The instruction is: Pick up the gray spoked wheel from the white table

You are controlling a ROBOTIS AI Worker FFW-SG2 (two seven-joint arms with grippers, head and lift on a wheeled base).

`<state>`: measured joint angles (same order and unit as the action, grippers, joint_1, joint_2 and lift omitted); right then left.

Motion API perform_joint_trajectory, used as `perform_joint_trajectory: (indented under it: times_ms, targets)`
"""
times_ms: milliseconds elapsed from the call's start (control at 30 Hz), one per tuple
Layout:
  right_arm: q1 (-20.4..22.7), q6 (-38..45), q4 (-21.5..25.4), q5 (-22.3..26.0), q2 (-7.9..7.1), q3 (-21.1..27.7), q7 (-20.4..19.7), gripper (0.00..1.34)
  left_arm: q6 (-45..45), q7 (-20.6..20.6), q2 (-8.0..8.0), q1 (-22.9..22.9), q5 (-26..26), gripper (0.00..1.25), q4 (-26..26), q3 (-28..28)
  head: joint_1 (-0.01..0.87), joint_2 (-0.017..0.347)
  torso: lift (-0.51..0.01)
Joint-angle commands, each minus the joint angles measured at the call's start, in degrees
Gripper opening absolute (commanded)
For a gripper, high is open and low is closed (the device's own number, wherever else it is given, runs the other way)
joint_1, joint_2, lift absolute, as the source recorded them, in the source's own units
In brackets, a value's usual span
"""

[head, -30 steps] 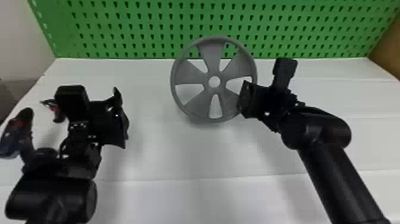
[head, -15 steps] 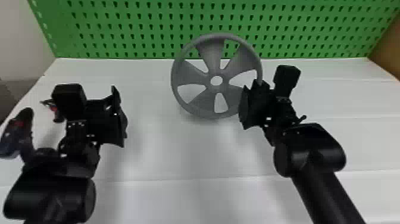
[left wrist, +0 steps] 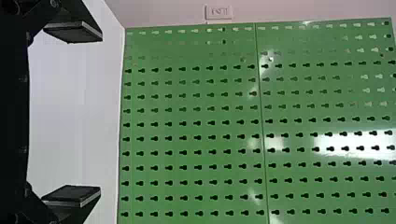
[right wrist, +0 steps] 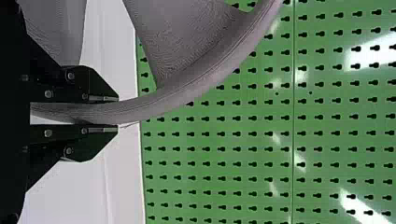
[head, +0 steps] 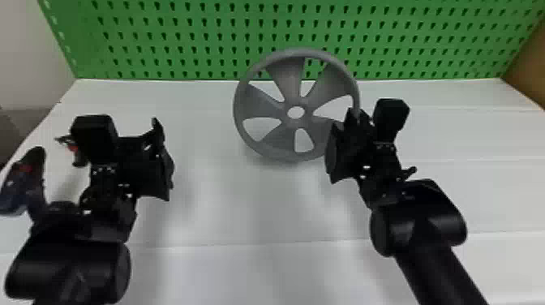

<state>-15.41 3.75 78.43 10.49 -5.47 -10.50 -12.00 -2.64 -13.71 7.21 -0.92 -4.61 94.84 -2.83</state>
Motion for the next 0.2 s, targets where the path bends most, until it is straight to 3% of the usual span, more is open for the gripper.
perform_joint_trajectory:
  times_ms: [0,167]
  targets:
    - [0.03,0.03,-0.03,0.58,-0.07,-0.05,-0.04,0.14,-0.17,0.00,0.00,-0.05,-0.13,1.12,0.00,-0.07,0.765,0.002,-0.095]
    - [0.03,0.03,-0.03,1.02,-0.24,0.04,0.05,0.14,-0.43,0.09,0.00,-0.05,-0.22,1.12,0.00,-0.16,0.765,0.002,-0.095]
